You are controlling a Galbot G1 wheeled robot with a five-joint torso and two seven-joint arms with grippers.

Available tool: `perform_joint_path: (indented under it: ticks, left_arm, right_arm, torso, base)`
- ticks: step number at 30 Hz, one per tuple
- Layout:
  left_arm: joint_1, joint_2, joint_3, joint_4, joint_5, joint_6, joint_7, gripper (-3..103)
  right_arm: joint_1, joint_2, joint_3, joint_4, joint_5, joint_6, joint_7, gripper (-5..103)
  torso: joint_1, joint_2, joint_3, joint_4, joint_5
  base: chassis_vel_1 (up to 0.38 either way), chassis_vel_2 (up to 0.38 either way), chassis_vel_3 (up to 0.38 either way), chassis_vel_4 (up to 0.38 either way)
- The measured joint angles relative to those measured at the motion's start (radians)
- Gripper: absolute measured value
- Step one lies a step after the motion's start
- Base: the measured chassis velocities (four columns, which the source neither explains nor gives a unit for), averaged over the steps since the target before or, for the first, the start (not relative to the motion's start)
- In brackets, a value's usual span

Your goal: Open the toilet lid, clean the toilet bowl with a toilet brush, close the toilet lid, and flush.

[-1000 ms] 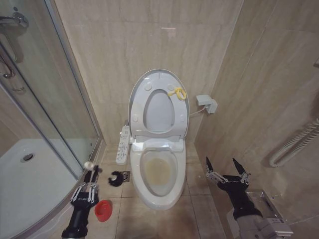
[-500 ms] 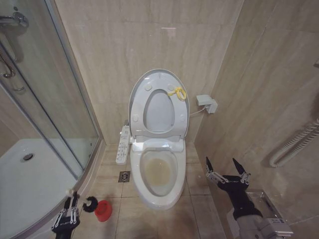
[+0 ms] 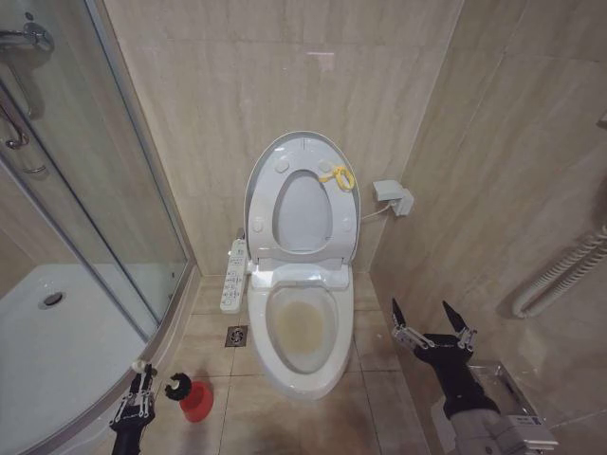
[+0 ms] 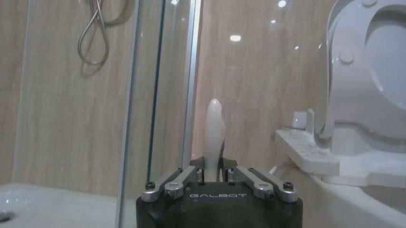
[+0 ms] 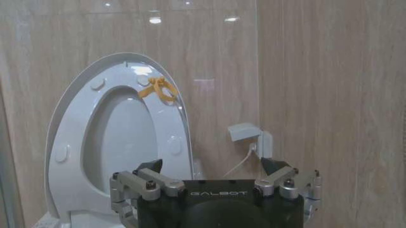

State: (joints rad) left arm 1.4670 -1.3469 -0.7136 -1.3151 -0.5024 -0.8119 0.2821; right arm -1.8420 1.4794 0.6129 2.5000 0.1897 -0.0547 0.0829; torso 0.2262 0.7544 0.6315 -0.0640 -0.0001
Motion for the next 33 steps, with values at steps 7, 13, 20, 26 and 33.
perform_joint_path:
  ticks: [7, 13, 20, 26, 33]
  left_arm:
    - [-0.061, 0.019, 0.029, 0.098, -0.048, -0.006, 0.048, 18]
    - [-0.116, 0.031, 0.06, 0.197, -0.075, -0.006, 0.077, 18]
    - [-0.162, 0.035, 0.076, 0.299, -0.083, -0.007, 0.09, 18]
    - [-0.189, 0.044, 0.082, 0.375, -0.096, -0.008, 0.101, 18]
    - [-0.214, 0.045, 0.086, 0.431, -0.094, -0.007, 0.102, 18]
  right_arm:
    - [0.0, 0.0, 0.0, 0.0, 0.0, 0.0, 0.0, 100]
    - [0.0, 0.0, 0.0, 0.0, 0.0, 0.0, 0.0, 100]
    - [0.0, 0.0, 0.0, 0.0, 0.0, 0.0, 0.0, 100]
    - [0.0, 0.0, 0.0, 0.0, 0.0, 0.0, 0.0, 100]
    - [0.0, 0.0, 0.0, 0.0, 0.0, 0.0, 0.0, 100]
  torso:
    - [0.0, 0.0, 0.0, 0.0, 0.0]
    - [0.0, 0.0, 0.0, 0.0, 0.0]
    - [0.0, 0.0, 0.0, -0.0002, 0.0001]
    - [0.0, 0.0, 0.0, 0.0, 0.0001]
    - [0.0, 0.0, 0.0, -0.0001, 0.0001]
  base:
    - [0.0, 0.0, 0.0, 0.0]
    - [0.0, 0.0, 0.0, 0.0]
    - [0.0, 0.0, 0.0, 0.0]
    - [0.0, 0.0, 0.0, 0.0]
    - [0.0, 0.0, 0.0, 0.0]
